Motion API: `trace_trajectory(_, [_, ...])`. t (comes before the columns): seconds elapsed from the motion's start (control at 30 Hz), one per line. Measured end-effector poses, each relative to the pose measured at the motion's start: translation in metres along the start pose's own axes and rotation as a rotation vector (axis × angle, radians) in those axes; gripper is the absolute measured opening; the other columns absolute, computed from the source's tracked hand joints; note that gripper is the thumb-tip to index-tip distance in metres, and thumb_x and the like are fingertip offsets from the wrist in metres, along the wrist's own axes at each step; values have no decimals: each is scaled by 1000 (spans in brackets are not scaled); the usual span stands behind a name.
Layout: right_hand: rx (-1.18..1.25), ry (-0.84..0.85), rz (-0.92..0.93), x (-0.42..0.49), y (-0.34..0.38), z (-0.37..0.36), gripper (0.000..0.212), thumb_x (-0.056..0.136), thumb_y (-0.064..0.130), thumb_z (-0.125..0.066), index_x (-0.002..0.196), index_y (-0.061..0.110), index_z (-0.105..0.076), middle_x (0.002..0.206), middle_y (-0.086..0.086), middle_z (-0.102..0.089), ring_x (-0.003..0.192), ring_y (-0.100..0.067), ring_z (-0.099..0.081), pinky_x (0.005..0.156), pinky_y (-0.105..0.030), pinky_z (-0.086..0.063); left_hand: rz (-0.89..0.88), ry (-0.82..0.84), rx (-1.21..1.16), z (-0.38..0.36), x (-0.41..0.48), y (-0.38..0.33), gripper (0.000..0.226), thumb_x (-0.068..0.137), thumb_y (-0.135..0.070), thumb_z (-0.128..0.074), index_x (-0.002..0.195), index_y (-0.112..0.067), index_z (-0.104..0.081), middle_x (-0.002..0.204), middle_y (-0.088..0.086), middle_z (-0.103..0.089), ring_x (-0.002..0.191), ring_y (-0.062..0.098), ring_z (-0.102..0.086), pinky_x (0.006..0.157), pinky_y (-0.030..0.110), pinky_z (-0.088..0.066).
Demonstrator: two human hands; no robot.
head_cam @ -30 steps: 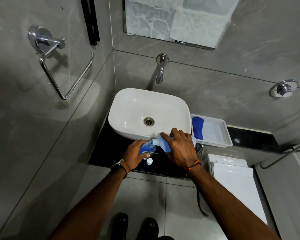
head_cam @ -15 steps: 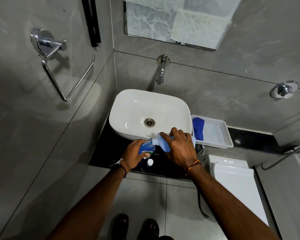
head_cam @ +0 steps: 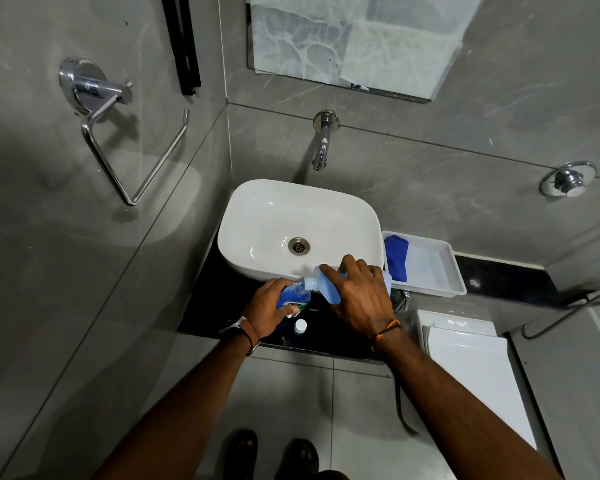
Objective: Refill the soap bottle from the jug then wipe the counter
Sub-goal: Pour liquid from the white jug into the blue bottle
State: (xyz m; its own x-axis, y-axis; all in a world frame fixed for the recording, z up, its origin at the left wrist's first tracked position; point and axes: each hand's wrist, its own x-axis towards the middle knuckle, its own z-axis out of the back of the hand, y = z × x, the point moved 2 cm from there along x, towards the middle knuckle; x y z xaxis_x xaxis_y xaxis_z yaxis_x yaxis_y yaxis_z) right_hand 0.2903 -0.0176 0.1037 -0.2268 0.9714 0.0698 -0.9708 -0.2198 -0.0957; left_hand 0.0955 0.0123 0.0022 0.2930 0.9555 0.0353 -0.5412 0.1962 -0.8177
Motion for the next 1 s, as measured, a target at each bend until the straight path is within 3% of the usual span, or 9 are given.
trace_trajectory(1.0, [-17, 9, 8, 3, 4, -2, 70, 72, 31, -80, 138, 29, -56, 112, -7, -56, 95, -30, -58, 83, -44, -49, 24, 16, -2, 3, 1, 3, 46, 80, -11, -80, 121, -7, -60, 119, 12, -63, 107, 27, -63, 96, 45, -55])
